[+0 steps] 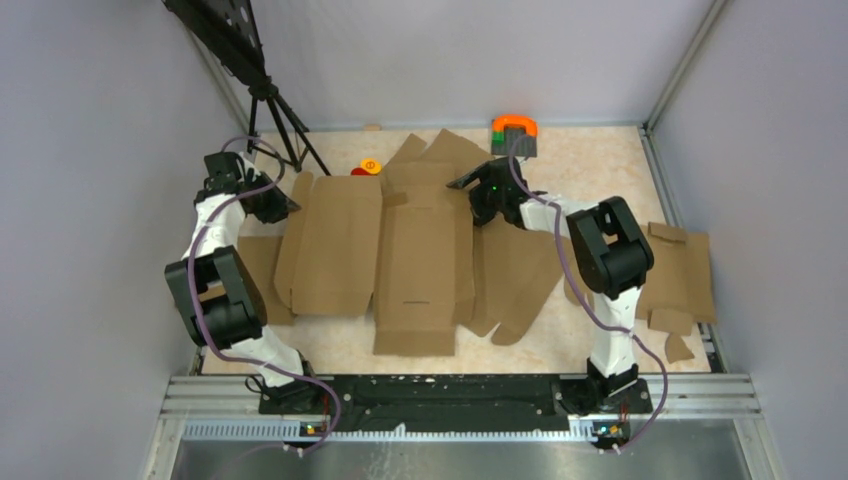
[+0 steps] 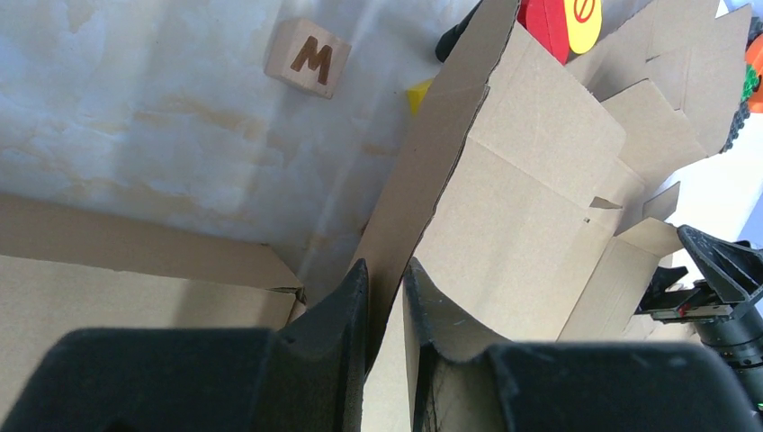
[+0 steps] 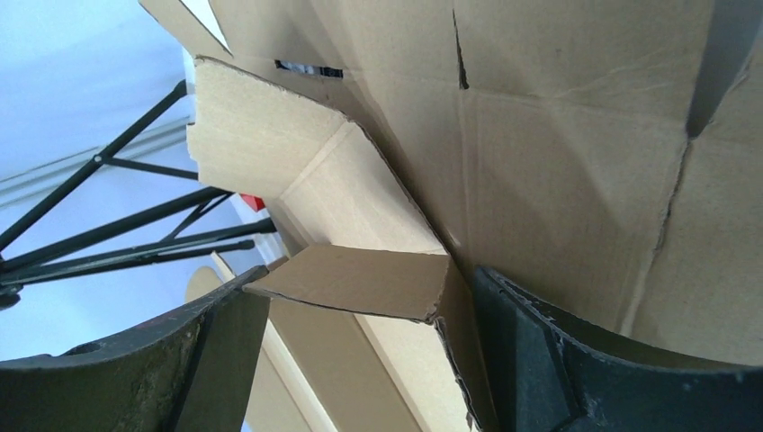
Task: Fold the paper box
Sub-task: Fold the paper box at the center of the board.
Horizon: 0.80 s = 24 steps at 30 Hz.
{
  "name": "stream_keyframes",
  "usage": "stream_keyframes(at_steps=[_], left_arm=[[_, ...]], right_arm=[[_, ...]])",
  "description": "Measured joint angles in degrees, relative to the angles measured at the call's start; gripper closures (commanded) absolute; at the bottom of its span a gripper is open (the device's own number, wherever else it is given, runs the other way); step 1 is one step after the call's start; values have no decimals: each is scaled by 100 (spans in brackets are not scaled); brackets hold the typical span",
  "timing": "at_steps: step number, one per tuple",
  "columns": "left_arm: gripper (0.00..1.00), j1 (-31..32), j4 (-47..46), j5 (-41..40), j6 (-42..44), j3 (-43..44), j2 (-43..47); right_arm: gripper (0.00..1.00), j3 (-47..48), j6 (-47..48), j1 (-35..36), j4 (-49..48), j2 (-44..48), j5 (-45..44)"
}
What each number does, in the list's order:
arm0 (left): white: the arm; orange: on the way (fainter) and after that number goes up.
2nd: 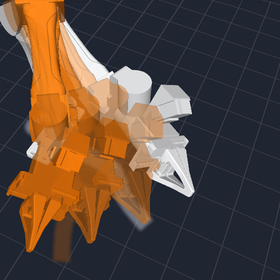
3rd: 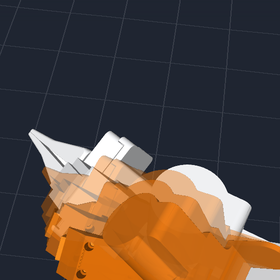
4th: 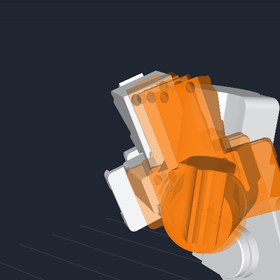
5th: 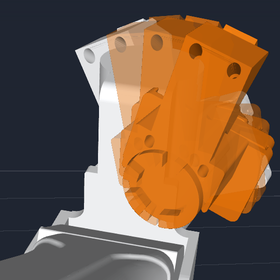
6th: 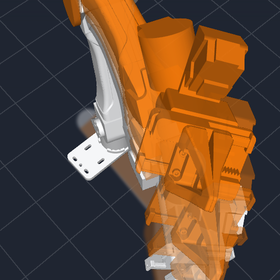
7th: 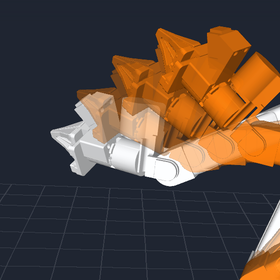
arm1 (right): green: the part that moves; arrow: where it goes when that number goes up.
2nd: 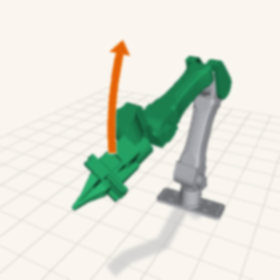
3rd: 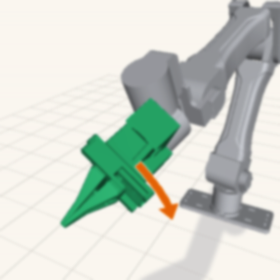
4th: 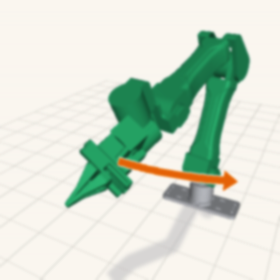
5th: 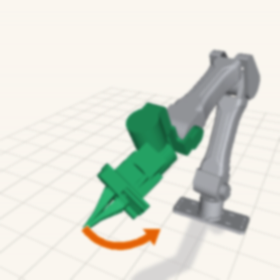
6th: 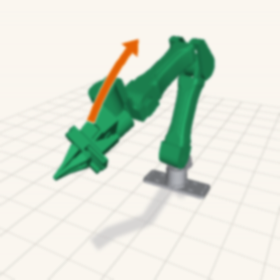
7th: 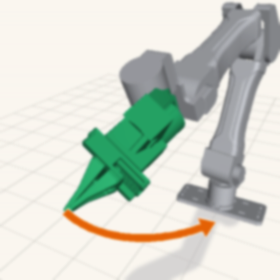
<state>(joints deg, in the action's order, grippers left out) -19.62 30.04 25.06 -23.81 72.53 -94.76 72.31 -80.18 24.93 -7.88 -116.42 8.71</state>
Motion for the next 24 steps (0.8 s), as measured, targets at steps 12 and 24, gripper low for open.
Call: stream_keyframes(at_steps=[12,24], left_arm=[[79,52,0,20,-7,0,0],[82,201,-46,348,-341,-772,1034]], right_arm=[[19,953,1119,28,1165,4,-334],[20,459,2520,562,2144,656,-789]])
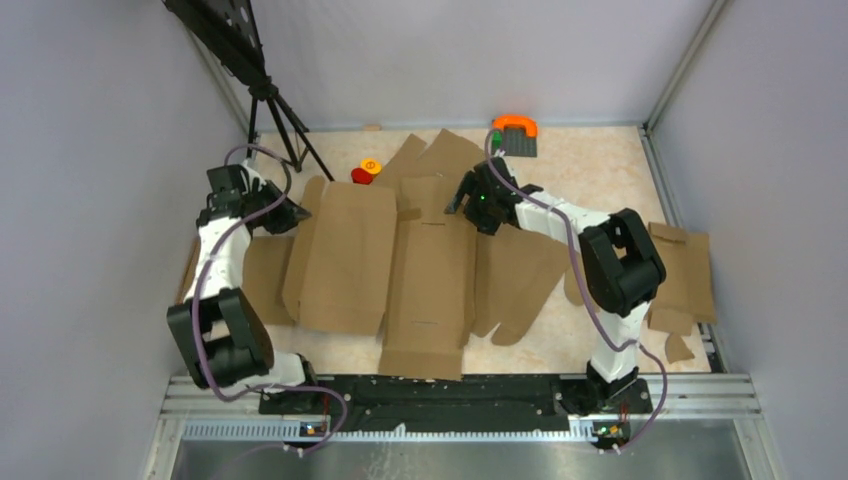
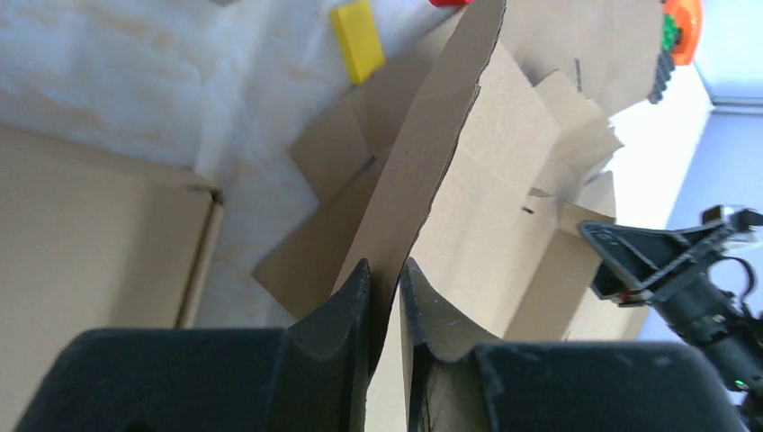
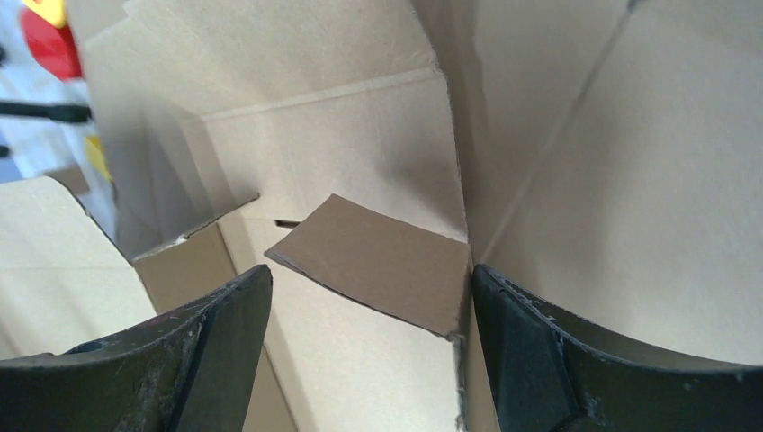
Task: Fold the paper box
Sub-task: Fold the paper box at the center of the board.
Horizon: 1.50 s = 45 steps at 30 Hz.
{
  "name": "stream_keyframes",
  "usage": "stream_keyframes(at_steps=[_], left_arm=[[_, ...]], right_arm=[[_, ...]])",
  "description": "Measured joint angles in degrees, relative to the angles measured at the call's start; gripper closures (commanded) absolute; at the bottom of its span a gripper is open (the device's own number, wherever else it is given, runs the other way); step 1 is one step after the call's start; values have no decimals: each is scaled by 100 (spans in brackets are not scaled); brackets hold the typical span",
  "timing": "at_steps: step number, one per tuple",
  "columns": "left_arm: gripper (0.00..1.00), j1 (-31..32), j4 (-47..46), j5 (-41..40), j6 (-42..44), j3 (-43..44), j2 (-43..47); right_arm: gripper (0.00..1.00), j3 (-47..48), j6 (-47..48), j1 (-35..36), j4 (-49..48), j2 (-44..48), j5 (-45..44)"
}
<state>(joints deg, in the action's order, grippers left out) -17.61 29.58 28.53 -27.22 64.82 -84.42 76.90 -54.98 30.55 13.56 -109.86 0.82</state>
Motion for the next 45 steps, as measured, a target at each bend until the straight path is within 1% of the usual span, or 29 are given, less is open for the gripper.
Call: stream_keyframes(at_steps=[4,7,9,10,12,13,16,18,20,23,24,26,29,34,36,37,41,45], left_arm=[[81,4,55,87,-192,-459,874],[82,4,98,140,-247,-605,1261],[86,2,164,181,-243,-612,1298],[88,-2,197,205,-225,-610,1279],[94,-15,310,249,-181,-599,1202],[94,-24,389,286,-142,-581,1156],[93,-31,553,431,-28,-509,1073],[93,-31,566,551,42,-472,1071],[100,-28,555,688,68,-461,1071],[100,-28,505,841,87,-483,1073],[98,-28,463,874,98,-514,1078],[95,-28,420,892,118,-592,1084],[96,-28,391,894,138,-697,1126],[93,-28,315,898,144,-796,1296],[96,-28,245,896,142,-839,1362],[100,-31,199,894,140,-876,1397],[100,-35,11,887,116,-1099,1613],[100,-35,-197,890,37,-1327,1812]], right_arm=[[20,-518,205,138,70,374,31],[20,-682,643,181,74,555,173],[17,-684,1071,184,72,590,251],[15,-684,1266,184,72,601,271],[4,-721,1725,181,63,651,299],[2,-754,1878,181,63,680,313],[1,-960,2249,85,-39,831,461],[1,-1239,2295,-61,-264,973,730],[1,-1515,2264,-297,-472,1091,1069],[1,-1650,2249,-555,-555,1121,1349],[1,-1650,2269,-621,-544,1121,1384],[1,-1650,2332,-647,-542,1139,1427],[1,-1663,2450,-625,-542,1237,1373],[1,-2070,2601,-632,-866,1803,981],[1,-2288,2599,-675,-1091,2035,879],[1,-2428,2590,-719,-1263,2162,896],[1,-2750,2430,-1012,-1690,2404,1163],[1,-2741,2308,-1196,-1665,2312,1139]])
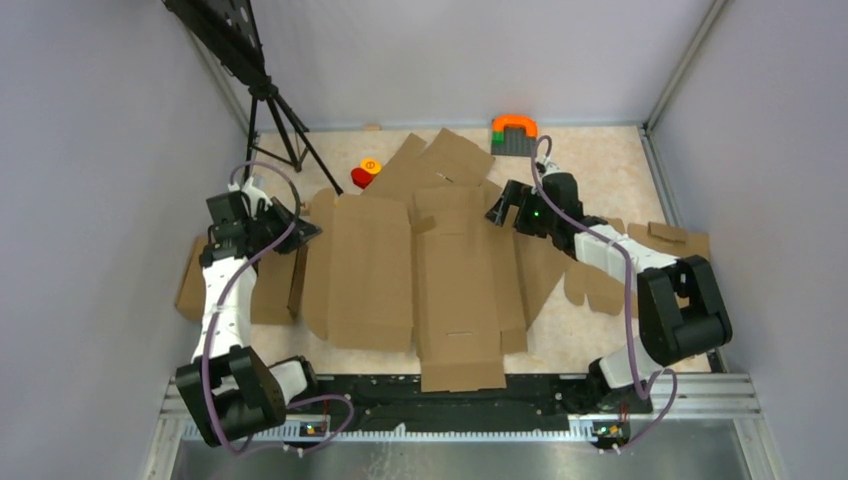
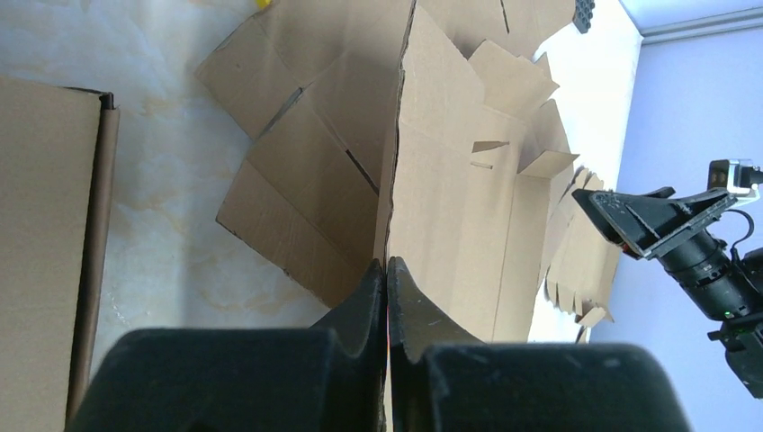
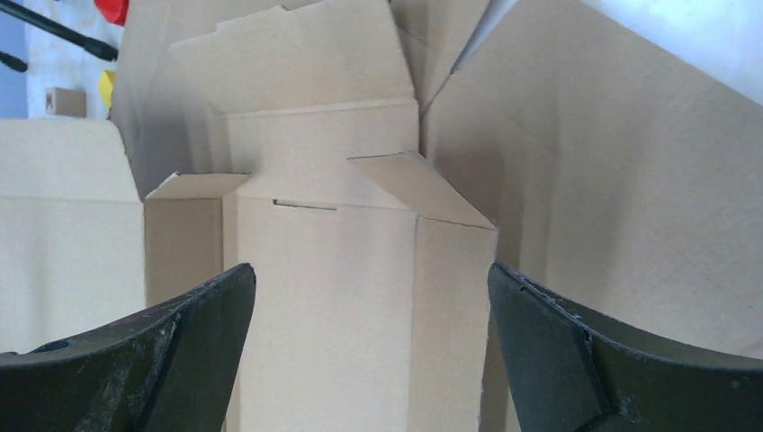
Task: Fold the paper box
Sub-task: Fold the paper box at the center of the board.
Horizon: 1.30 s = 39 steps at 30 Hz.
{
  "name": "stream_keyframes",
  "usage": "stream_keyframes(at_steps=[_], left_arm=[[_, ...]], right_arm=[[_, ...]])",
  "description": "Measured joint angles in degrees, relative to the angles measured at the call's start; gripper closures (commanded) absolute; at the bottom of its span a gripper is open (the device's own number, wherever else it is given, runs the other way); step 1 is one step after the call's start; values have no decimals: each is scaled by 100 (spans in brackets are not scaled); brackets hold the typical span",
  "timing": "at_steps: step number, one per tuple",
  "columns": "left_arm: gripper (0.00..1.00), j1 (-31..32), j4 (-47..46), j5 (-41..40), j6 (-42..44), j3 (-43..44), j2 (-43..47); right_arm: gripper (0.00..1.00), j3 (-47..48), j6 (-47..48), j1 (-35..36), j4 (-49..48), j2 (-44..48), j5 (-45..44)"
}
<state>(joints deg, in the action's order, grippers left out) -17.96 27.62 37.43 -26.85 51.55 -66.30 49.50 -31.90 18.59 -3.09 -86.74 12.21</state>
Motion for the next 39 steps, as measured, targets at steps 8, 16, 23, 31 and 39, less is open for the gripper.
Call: stream_keyframes(at_steps=[8,16,23,31,39], left_arm=[[100,0,-197,-131,-33,-256,334],[100,-7,-525,-188,-374,-415,599],[100,-107,-841,-181,-560,-916,1108],[100,-109,-1167,98,-442,-1038,1394],[100,-105,-1390,321,-361,-1117,1410]], right_arm=[[6,-308,-216,-39,11,457,-664],[5,-389,-219,-380,-39,428,68],[5,-638,-162,-387,92,428,243],[7,-837,-70,-387,199,365,116],[35,-881,39,-282,170,70,295]])
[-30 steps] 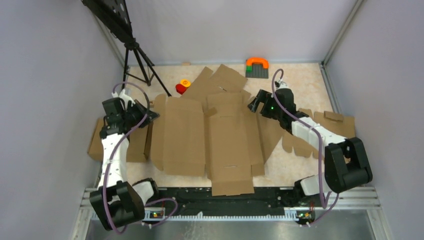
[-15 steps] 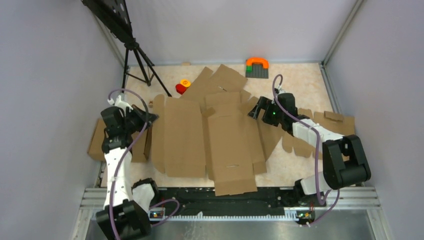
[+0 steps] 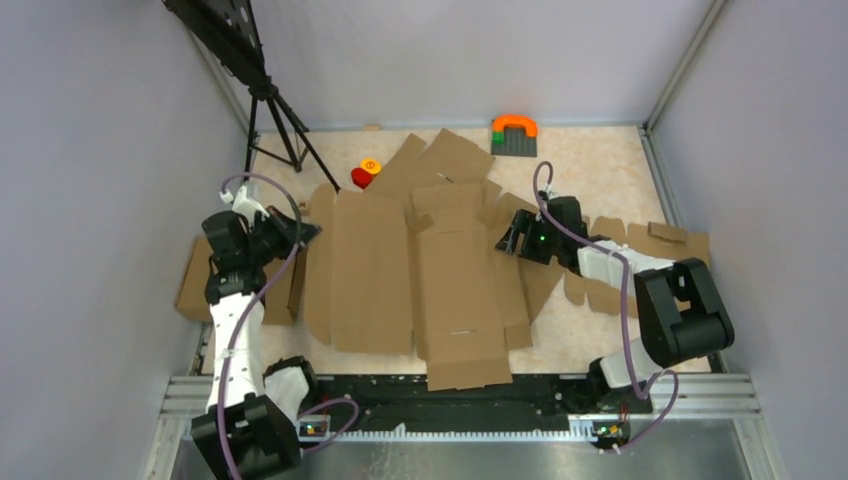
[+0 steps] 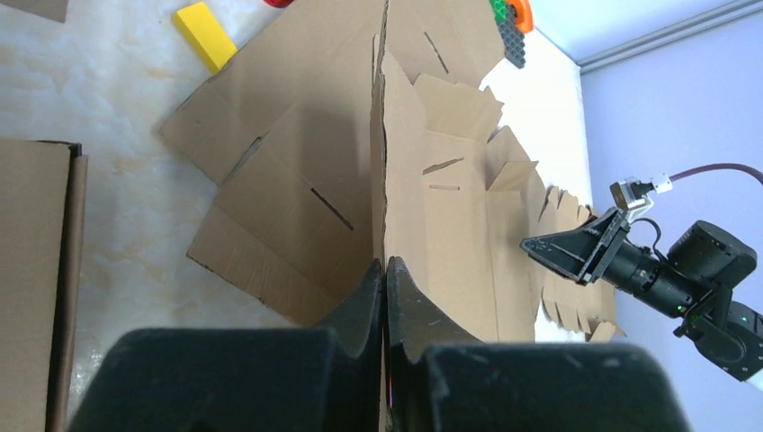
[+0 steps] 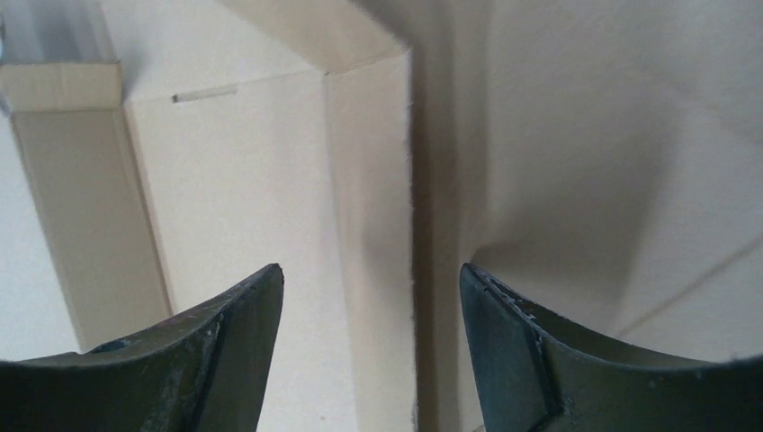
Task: Fold the paper box
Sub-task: Fold the paper box at the center of the board.
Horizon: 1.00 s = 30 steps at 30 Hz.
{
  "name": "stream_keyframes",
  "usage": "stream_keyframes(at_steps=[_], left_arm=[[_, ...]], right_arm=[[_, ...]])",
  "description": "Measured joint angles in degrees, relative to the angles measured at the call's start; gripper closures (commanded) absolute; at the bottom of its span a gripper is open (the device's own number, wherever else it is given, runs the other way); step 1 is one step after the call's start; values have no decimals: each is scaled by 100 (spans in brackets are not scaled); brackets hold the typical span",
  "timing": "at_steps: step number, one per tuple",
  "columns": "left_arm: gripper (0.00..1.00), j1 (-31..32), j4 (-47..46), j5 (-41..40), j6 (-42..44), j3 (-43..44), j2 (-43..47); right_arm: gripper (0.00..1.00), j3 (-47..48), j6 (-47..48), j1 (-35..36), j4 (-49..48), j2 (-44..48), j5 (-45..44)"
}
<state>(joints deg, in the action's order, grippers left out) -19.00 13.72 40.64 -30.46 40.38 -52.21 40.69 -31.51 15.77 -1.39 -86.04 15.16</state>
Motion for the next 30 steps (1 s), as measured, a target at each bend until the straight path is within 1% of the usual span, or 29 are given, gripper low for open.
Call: stream_keyframes(at_steps=[5,7,9,10,11,12,13,15,16,19,22,26,30], left_arm=[[100,42,144,-70,109,131,-254],[100,81,166,-68,133,168,-356],[100,122,205,-52,153,219,-474],[100,136,225,-44,164,245,-533],[100,144,245,-33,166,273,-590],[100,149,260,-15,166,302,-651],[100,149,269,-11,164,315,-693],[100,151,313,20,164,350,-741],[100,153,328,35,164,372,-758],[100,162,345,59,166,422,-785],[100,170,345,81,168,452,-837],[100,195,358,114,173,452,-870],[100,234,391,118,195,452,-885]], right_arm=[[52,-127,85,382,-160,-7,234],[62,-127,133,555,-203,-4,258],[63,-127,179,678,-219,15,264],[62,-127,186,710,-219,22,273],[56,-129,195,750,-212,35,275],[44,-131,197,778,-205,55,269],[35,-133,203,807,-201,79,264],[26,-133,210,896,-195,151,247],[24,-138,245,957,-203,219,249],[21,-168,229,1010,-205,380,216],[15,-170,79,997,-227,450,85],[12,-179,-407,898,-341,455,-37],[12,-289,-1086,664,-756,455,-90]])
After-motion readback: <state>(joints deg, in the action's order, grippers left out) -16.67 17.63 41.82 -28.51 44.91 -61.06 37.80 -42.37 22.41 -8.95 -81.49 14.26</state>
